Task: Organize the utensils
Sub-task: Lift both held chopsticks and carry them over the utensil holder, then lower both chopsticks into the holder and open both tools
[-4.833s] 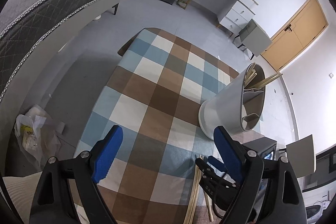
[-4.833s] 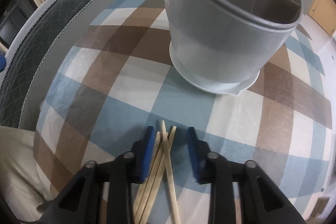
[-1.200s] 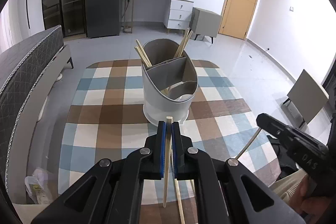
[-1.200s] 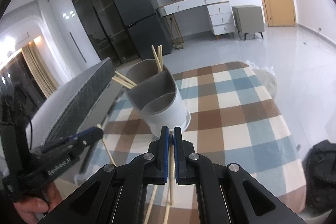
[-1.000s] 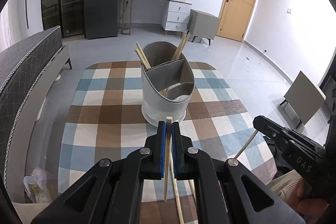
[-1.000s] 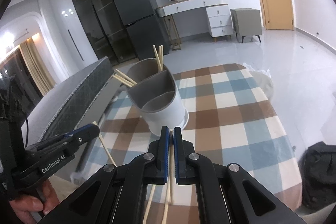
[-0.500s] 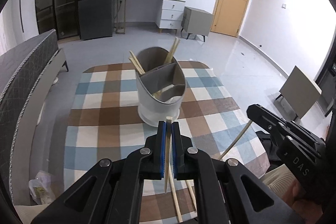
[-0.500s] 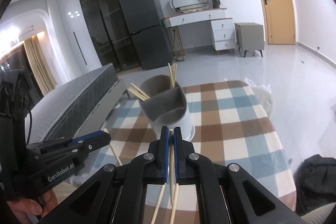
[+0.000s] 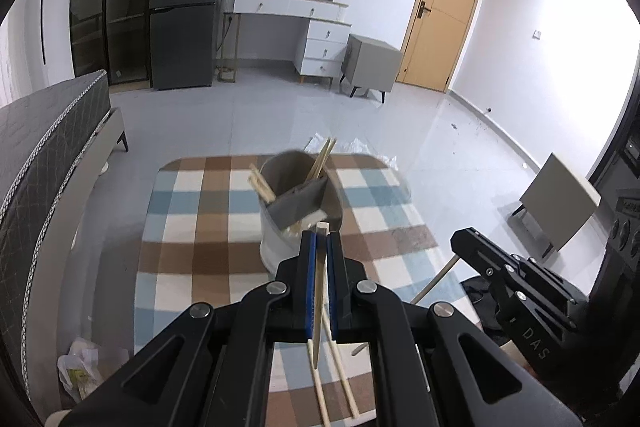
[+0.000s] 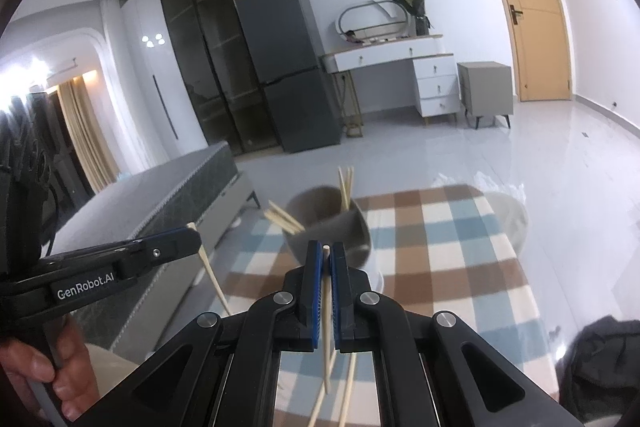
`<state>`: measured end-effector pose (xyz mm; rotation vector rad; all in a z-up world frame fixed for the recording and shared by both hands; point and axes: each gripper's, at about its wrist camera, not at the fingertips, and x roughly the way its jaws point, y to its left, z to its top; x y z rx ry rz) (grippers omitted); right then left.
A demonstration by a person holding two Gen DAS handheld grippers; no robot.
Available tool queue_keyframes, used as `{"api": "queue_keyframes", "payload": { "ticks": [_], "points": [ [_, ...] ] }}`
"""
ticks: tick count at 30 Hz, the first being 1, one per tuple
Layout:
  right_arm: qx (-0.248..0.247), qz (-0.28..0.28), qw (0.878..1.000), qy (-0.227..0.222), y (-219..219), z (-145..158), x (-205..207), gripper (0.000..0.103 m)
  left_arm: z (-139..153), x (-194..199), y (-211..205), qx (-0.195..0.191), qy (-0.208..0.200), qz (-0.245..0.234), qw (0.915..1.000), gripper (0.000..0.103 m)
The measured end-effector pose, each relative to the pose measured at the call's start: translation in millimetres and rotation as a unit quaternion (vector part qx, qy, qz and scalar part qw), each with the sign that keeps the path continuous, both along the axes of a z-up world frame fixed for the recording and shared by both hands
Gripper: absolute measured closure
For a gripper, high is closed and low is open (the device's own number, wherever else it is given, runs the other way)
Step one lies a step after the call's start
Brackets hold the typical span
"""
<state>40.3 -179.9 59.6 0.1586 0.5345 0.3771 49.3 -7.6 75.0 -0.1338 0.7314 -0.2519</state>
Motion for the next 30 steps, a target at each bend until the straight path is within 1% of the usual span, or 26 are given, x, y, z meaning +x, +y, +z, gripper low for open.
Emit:
{"api": "queue_keyframes", "payload": {
  "ticks": [8,12,15,20,26,30],
  "points": [
    [0.02,0.009,1.0,-0.018,-6.0,31.8,26.2,0.099,22.4,27.8,2.4,-0.002,-0.015,0.006,0.9999,0.102],
    [0.026,0.014,0.999,-0.022,-7.2,42.8,47.6,0.099,31.4,50.2,6.6,-0.006,-0.019,0.011,0.9997,0.102],
    [0.029,0.017,0.999,-0.026,-6.3,51.4,64.2,0.099,36.1,63.4,9.3,-0.001,-0.025,0.023,0.9994,0.102],
    [0.036,0.027,0.998,-0.032,-0.4,62.9,94.1,0.099,45.1,94.2,19.4,-0.015,-0.032,0.03,0.9989,0.102],
    [0.046,0.042,0.997,-0.036,7.7,69.2,132.5,0.099,44.4,123.6,26.6,-0.023,-0.038,0.04,0.9982,0.102],
    [0.054,0.044,0.997,-0.031,13.9,67.8,155.2,0.099,35.0,137.4,29.6,-0.032,-0.041,0.047,0.9975,0.102]
  ]
}}
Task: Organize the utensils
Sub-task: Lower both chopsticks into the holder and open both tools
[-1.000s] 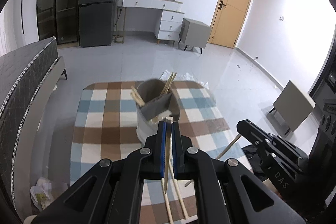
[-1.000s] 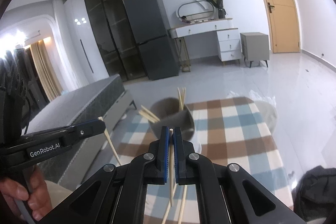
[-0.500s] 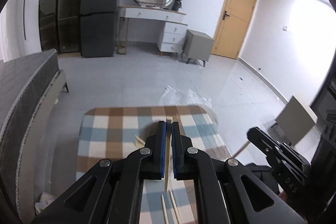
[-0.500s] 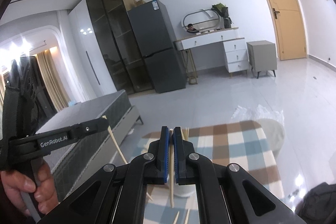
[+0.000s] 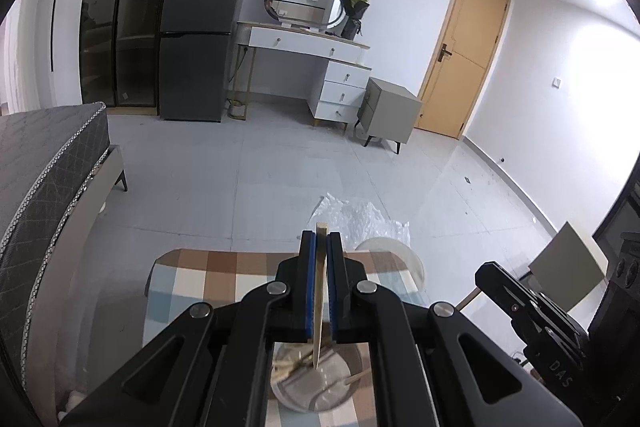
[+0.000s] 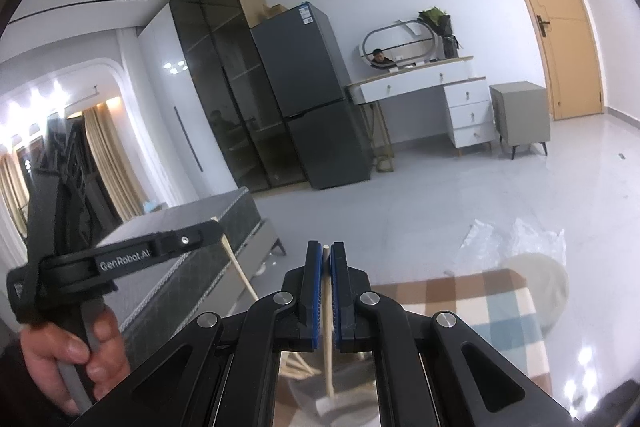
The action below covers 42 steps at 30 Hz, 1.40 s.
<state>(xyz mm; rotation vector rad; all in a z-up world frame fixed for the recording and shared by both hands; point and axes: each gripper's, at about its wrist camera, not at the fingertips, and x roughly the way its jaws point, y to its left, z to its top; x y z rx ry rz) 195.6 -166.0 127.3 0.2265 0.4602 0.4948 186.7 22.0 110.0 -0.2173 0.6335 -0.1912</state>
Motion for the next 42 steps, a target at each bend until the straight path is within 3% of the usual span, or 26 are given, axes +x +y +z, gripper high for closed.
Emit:
{"api": "queue_keyframes", "payload": {
  "ticks": [12,25,34,42],
  "points": [
    [0.026,-0.003,0.999,0.029,11.8,-19.3,34.0,0.099,-32.6,9.4,3.1,-0.008,0.013,0.013,0.9998,0.102],
    [-0.02,-0.012,0.998,0.05,20.7,-45.6,40.2,0.099,-35.5,7.5,2.7,-0.016,0.039,-0.012,0.999,0.102],
    [-0.042,-0.001,0.996,0.084,27.5,-70.2,40.9,0.099,-55.7,0.0,-4.4,-0.016,0.085,-0.043,0.9953,0.102],
    [-0.016,0.016,0.99,0.137,21.0,-91.9,38.9,0.095,-64.0,-2.9,-3.6,-0.023,0.14,-0.06,0.9881,0.101]
  ]
}}
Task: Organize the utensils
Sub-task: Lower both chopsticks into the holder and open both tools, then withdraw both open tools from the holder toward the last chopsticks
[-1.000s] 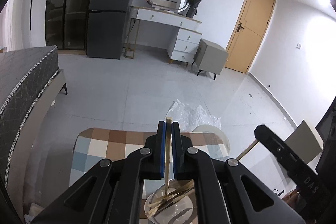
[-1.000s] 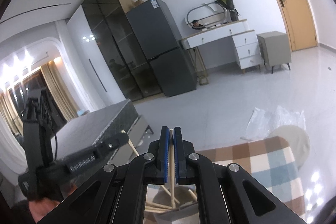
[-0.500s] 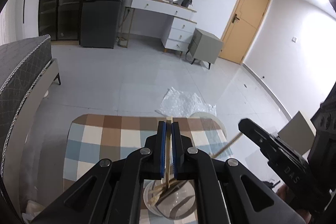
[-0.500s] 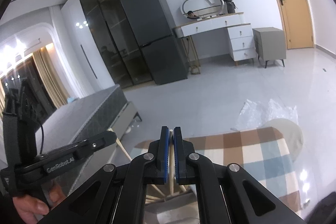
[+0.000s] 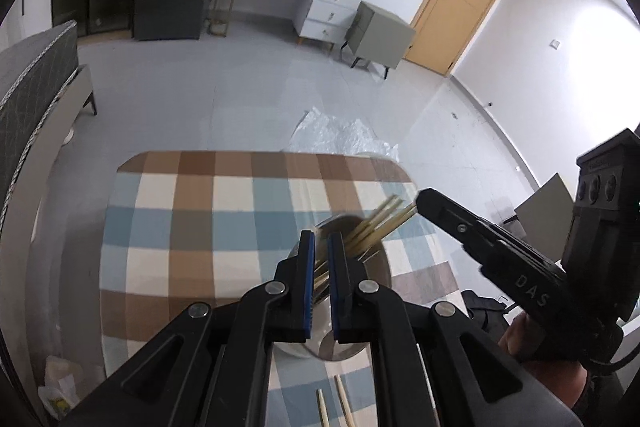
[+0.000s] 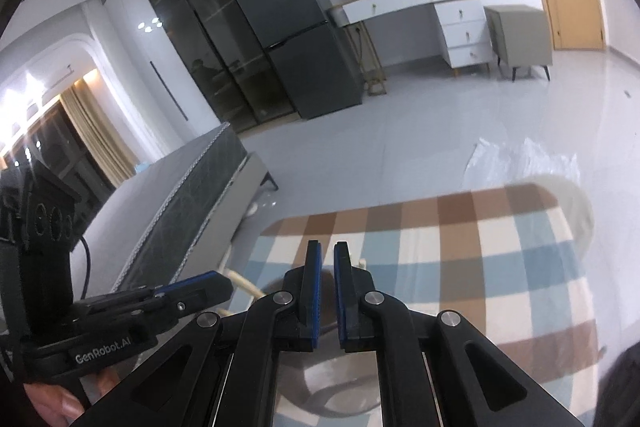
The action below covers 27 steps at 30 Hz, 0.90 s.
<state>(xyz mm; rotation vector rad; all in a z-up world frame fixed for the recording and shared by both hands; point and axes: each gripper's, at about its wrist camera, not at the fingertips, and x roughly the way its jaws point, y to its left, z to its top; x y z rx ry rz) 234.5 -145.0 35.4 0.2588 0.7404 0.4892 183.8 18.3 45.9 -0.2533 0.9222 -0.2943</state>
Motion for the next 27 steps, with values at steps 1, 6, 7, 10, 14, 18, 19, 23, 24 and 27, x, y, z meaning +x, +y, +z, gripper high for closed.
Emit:
{"api": "queue_keyframes", "payload": {
  "ticks": [1,6,7,10,14,18,19,23,24,27],
  "points": [
    [0.003,-0.002,1.0,0.002,-2.2,0.0,-1.6,0.094,0.0,-1.6,1.0,0.0,0.0,0.002,1.0,0.099],
    [0.006,-0.013,1.0,-0.001,-15.6,5.2,-19.9,0.074,10.6,-17.4,5.4,0.006,-0.01,0.026,0.9996,0.065],
    [0.007,-0.015,1.0,-0.001,-17.8,5.3,-23.0,0.071,10.4,-20.0,7.2,0.007,-0.013,0.03,0.9994,0.06],
    [0.008,-0.021,1.0,0.004,-24.8,7.1,-34.6,0.068,15.2,-30.0,8.9,0.017,-0.018,0.044,0.9987,0.053],
    [-0.006,-0.023,1.0,-0.012,-33.1,17.9,-52.9,0.061,19.9,-43.2,11.5,0.038,-0.021,0.067,0.9968,0.044],
    [-0.003,-0.027,0.999,-0.029,-40.7,28.7,-74.2,0.05,33.6,-67.5,7.0,0.07,-0.059,0.075,0.993,0.041],
    [-0.004,-0.027,0.999,-0.034,-40.6,30.1,-79.6,0.047,35.0,-72.8,6.6,0.075,-0.067,0.078,0.9918,0.036],
    [-0.011,-0.027,0.998,-0.063,-41.1,38.3,-106.6,0.033,41.0,-93.3,2.7,0.089,-0.093,0.09,0.9876,0.026],
    [-0.014,-0.026,0.997,-0.071,-40.1,40.6,-111.7,0.033,42.6,-99.4,0.3,0.099,-0.101,0.096,0.9854,0.024],
    [-0.025,-0.028,0.994,-0.099,-37.6,48.3,-130.6,0.031,42.2,-110.4,-1.8,0.124,-0.12,0.109,0.9789,0.018]
  ]
}}
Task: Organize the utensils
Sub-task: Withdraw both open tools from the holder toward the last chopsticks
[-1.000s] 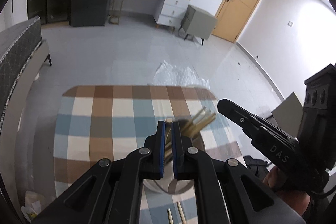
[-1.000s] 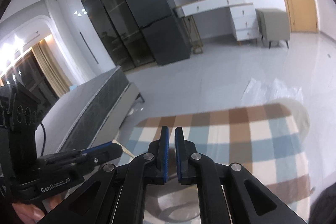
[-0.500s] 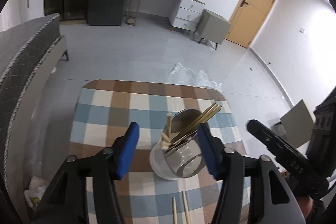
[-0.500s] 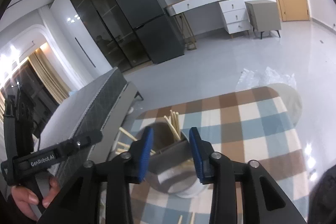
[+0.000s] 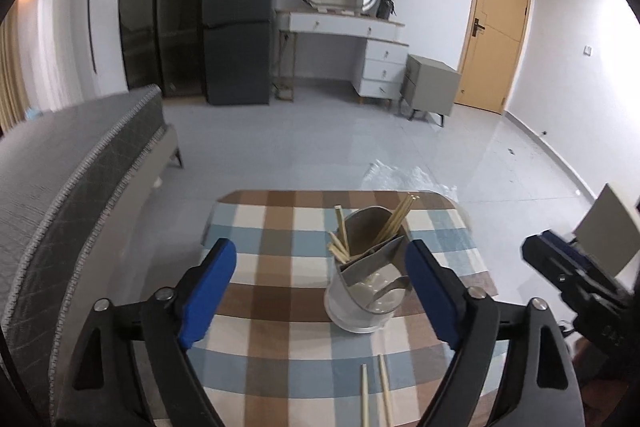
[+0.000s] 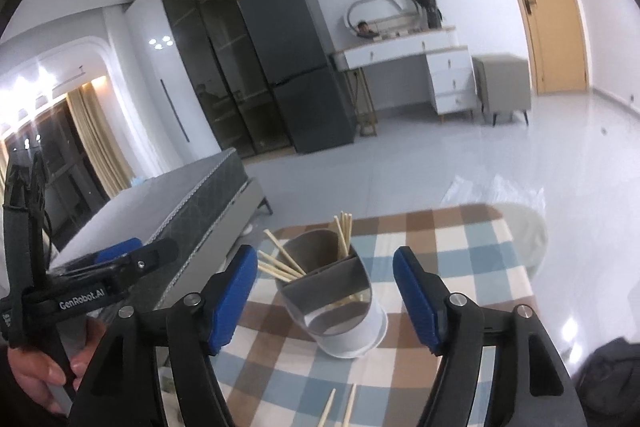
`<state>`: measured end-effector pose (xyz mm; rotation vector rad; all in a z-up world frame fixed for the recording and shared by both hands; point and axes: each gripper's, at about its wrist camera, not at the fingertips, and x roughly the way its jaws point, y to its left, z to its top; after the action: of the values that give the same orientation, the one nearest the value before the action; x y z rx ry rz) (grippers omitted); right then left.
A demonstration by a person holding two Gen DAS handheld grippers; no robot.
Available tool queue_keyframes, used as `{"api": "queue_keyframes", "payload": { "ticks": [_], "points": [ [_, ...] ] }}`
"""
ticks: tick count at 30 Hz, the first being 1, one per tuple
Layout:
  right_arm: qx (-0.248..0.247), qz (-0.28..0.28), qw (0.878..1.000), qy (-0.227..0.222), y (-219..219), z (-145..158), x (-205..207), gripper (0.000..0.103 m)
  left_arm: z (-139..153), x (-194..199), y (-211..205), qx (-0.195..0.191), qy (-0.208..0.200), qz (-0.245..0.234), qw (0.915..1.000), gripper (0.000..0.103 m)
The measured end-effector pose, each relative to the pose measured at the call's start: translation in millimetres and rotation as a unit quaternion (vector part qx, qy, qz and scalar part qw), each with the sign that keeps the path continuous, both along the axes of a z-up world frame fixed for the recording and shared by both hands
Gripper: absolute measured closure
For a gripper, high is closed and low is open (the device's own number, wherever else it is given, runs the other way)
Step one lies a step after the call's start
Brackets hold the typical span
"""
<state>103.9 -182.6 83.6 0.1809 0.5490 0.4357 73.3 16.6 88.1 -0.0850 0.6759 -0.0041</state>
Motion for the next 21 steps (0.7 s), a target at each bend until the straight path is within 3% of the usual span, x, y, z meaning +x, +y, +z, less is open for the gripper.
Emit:
{"api": "queue_keyframes", "payload": {
  "ticks": [6,12,15,21],
  "points": [
    [0.002,-0.001,1.0,-0.025,-1.5,-3.7,-28.4,0.021,-6.6,-17.8,-4.5,0.042,-0.023,0.023,0.9986,0.015],
    [0.011,0.005,0.999,-0.037,-3.4,-14.0,-51.0,0.014,-15.4,-30.8,-4.9,0.05,-0.03,0.027,0.9979,0.009],
    [0.022,0.005,0.999,-0.043,-4.5,-18.0,-58.2,0.001,-18.0,-35.9,-9.6,0.059,-0.033,0.025,0.9974,0.008],
    [0.035,0.009,0.999,-0.035,-6.3,-33.6,-67.1,0.0,-28.5,-48.9,-14.3,0.064,-0.036,0.03,0.9969,0.008]
  ]
}}
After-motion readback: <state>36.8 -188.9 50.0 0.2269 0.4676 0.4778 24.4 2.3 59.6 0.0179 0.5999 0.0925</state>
